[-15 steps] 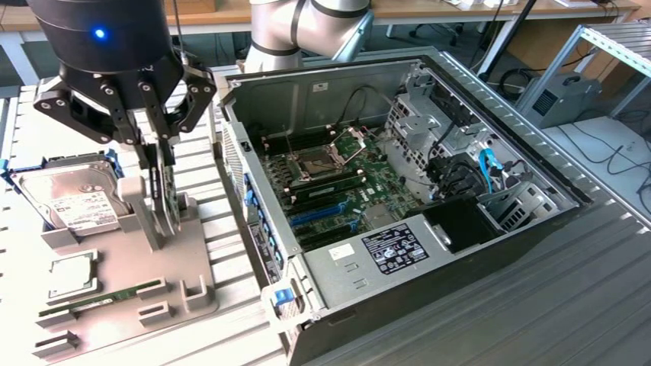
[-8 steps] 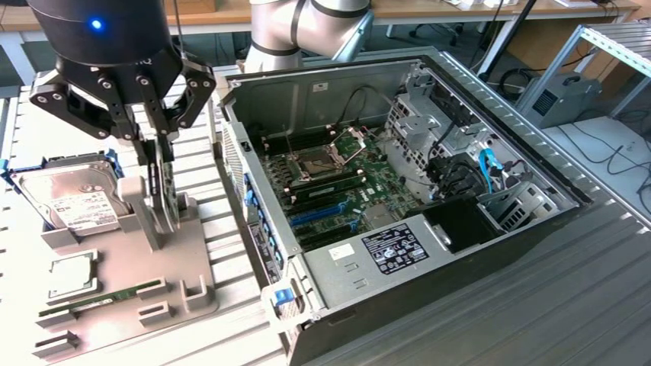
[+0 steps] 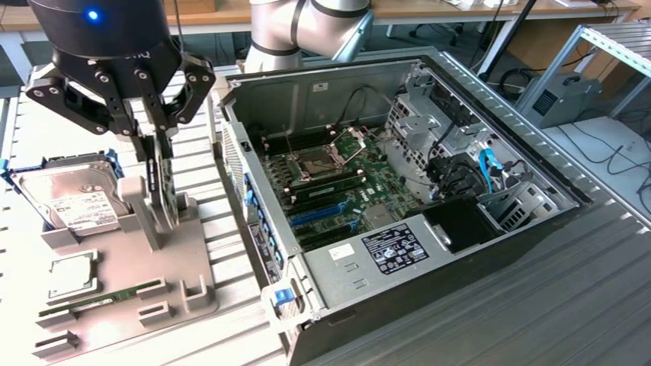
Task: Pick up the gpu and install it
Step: 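Pick up the gpu and move the gpu toward the slot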
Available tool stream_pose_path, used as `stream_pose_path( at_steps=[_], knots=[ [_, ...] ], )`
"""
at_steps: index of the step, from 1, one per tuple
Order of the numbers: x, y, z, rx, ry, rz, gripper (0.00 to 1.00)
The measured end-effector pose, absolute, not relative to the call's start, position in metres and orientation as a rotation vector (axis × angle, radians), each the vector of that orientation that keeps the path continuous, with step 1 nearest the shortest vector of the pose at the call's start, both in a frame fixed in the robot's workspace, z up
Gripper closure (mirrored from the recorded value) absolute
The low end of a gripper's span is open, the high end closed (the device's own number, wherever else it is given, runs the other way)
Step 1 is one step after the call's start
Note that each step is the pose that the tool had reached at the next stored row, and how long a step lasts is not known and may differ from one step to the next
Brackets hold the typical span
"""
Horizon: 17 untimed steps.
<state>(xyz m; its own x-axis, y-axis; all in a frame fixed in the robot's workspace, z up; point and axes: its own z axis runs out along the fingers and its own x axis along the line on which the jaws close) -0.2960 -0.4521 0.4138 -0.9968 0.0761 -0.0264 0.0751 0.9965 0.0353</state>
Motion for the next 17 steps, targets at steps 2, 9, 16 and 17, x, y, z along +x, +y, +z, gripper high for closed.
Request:
stream_pose_path(
  at_steps=[2,9,16,17],
  knots=[
    [-0.296,-0.452,0.415,0.118,3.111,0.053,0.74],
    [-0.296,-0.452,0.420,0.118,3.111,0.053,0.74],
    [-0.296,-0.452,0.426,0.118,3.111,0.053,0.74],
    [-0.296,-0.452,0.426,0.118,3.111,0.053,0.74]
  ],
)
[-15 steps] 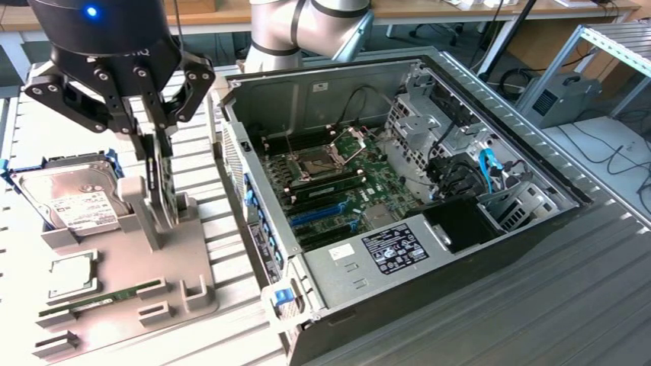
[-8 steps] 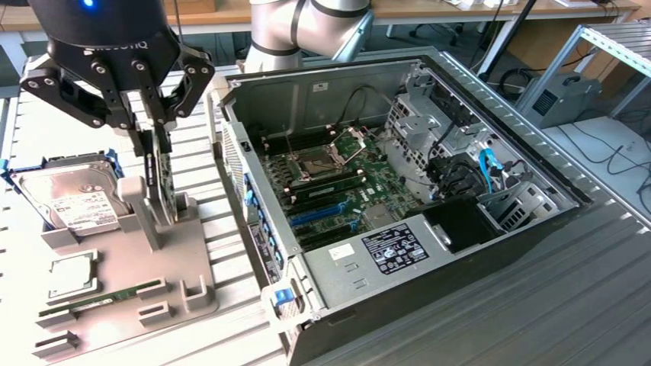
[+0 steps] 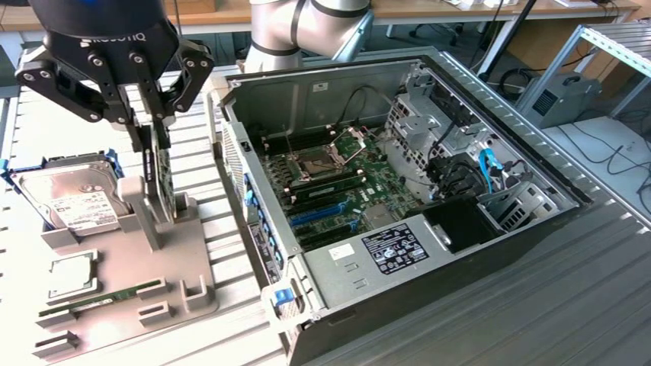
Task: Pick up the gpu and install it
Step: 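Pick up the gpu and move the gpu toward the slot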
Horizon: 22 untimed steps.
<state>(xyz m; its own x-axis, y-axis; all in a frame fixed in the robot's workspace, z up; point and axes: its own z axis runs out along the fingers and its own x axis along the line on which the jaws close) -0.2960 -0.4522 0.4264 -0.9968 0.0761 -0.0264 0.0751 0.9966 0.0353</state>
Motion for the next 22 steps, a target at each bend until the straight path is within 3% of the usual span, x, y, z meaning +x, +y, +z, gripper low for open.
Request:
stream_pose_path(
  at_steps=[22],
  knots=[
    [-0.296,-0.452,0.438,0.118,3.111,0.053,0.74]
  ],
)
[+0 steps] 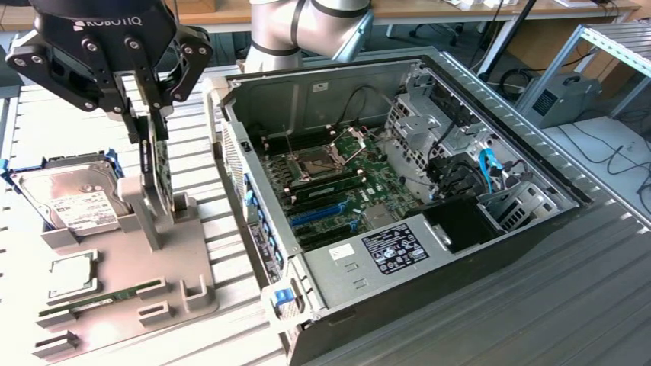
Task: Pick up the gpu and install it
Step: 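Pick up the gpu and move the gpu toward the slot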
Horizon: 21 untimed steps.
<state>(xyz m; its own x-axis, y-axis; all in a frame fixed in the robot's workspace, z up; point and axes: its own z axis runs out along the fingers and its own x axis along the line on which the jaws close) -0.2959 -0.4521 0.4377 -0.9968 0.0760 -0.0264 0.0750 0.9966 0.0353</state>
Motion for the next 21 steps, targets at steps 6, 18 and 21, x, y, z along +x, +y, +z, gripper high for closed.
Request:
stream_pose_path(
  at_steps=[6,18,21],
  knots=[
    [-0.292,-0.452,0.438,0.118,3.111,0.053,0.74],
    [-0.280,-0.452,0.438,0.118,3.111,0.053,0.74],
    [-0.275,-0.452,0.438,0.118,3.111,0.053,0.74]
  ],
)
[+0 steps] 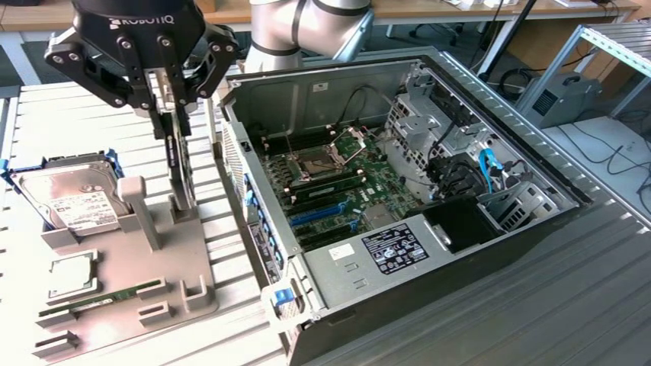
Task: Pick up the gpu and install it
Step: 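Pick up the gpu and move the gpu toward the slot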
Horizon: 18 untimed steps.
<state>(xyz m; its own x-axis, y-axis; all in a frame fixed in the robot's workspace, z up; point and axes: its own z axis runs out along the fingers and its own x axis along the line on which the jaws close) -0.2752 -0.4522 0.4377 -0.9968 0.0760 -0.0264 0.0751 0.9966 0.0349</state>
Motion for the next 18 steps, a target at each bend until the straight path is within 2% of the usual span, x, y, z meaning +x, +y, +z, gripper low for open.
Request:
stream_pose_path(
  at_steps=[18],
  knots=[
    [-0.258,-0.452,0.438,0.118,3.111,0.053,0.74]
  ],
)
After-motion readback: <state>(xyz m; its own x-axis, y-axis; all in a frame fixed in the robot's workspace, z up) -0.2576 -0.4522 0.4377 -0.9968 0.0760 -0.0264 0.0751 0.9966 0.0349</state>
